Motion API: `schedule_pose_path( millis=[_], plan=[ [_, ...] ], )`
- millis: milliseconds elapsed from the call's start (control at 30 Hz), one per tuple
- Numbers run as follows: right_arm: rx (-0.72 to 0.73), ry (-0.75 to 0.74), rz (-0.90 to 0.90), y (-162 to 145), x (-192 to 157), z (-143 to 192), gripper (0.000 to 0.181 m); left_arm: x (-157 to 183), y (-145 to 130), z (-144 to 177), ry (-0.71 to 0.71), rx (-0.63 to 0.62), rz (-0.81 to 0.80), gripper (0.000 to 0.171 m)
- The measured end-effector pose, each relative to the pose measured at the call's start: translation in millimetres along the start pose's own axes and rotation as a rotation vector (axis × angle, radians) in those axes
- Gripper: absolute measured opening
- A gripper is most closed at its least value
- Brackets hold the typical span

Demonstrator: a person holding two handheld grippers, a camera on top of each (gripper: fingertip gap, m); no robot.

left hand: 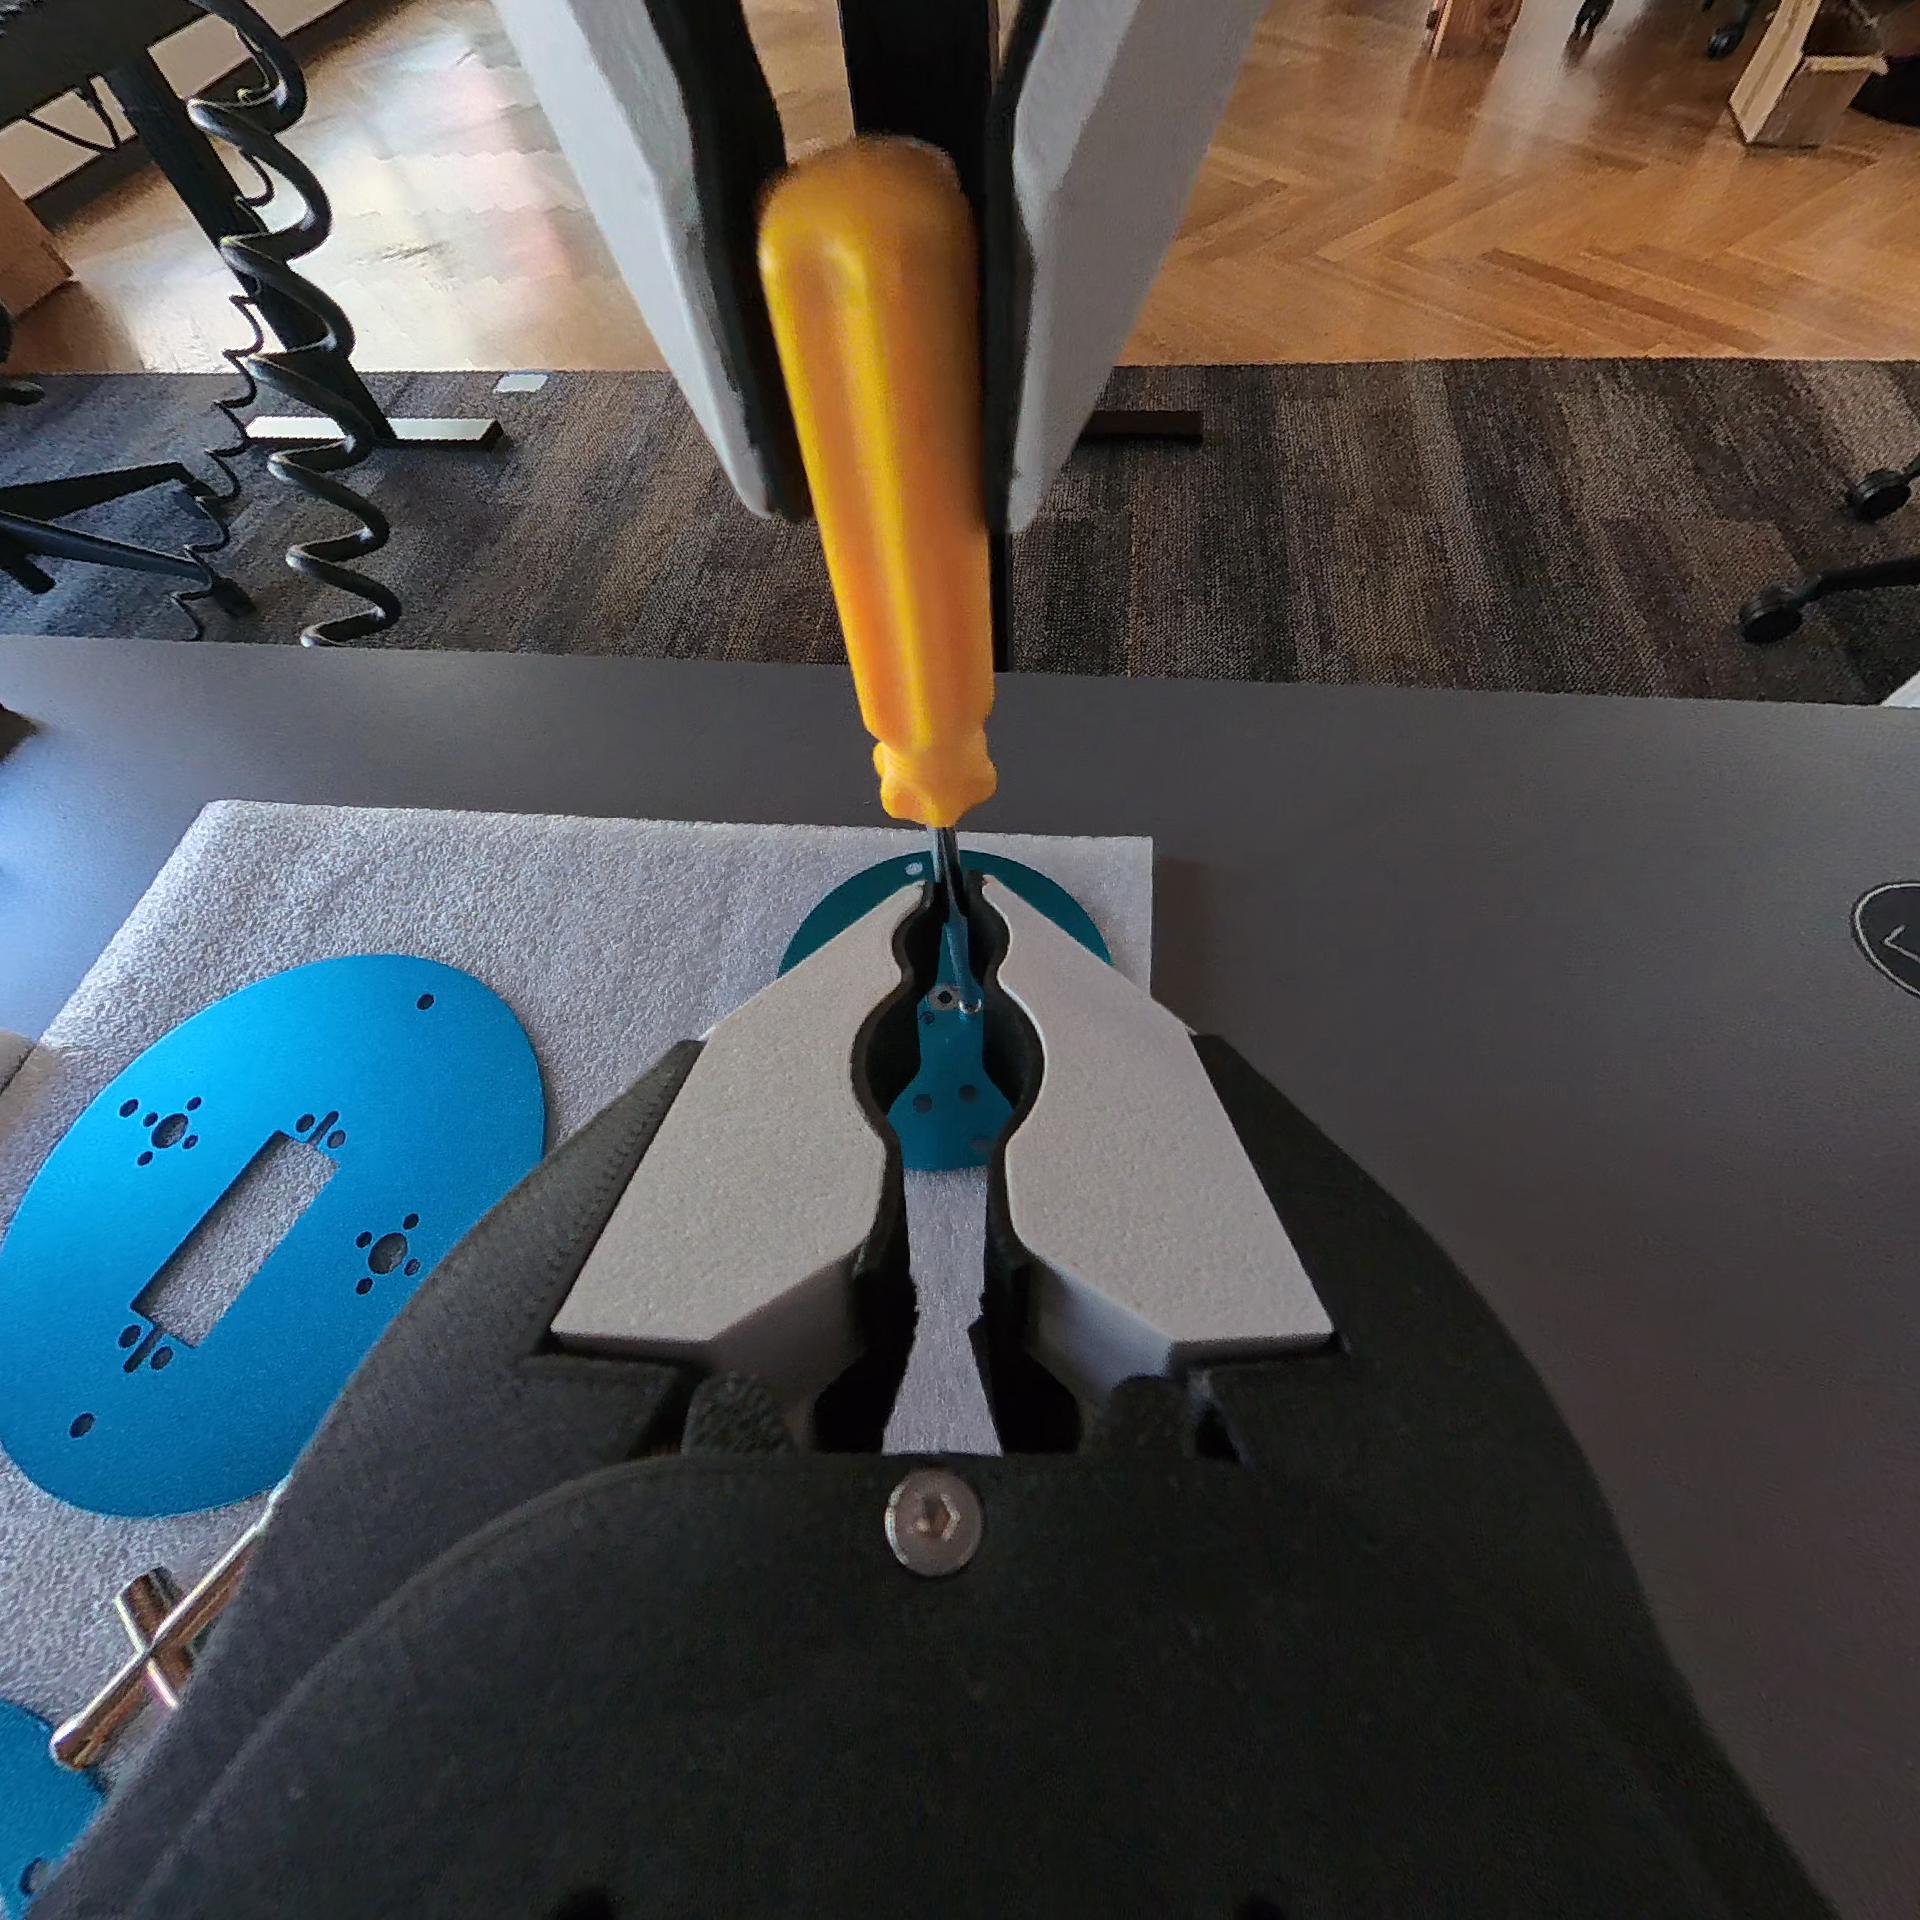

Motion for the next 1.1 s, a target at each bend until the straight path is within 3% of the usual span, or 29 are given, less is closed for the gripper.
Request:
schedule_pose_path(
  millis=[267,400,667,900,1000,1100],
  plan=[
    [-0.108,0.033,0.104,7,-3,-1,0.018,-3,-25,0,0.018,-0.170,0.019,0.028],
    [-0.157,0.002,-0.014,8,-1,-2,0.018,-1,-27,-6,0.015,-0.209,0.017,0.027],
    [-0.151,-0.176,-0.420,4,-8,-1,0.017,-1,-27,-7,0.011,-0.201,0.031,0.025],
    [-0.128,-0.186,-0.461,3,-11,-1,0.017,-1,-25,-7,0.020,-0.192,0.021,0.024],
    [-0.140,-0.176,-0.459,3,-10,0,0.017,1,-13,-5,0.009,-0.088,0.027,0.022],
    [-0.109,-0.169,-0.456,3,-9,-1,0.017,1,3,0,0.008,0.013,0.015,0.007]
  ],
)
Point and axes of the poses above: each gripper's, where its closed fingertips meet, z back along the fingers, y out of its top, x = y × z across the jaws, the point moved 7 cm from there along z, back along the fingers, and after that the axes turned 5 degrees about -y, right-handed, at the moved point
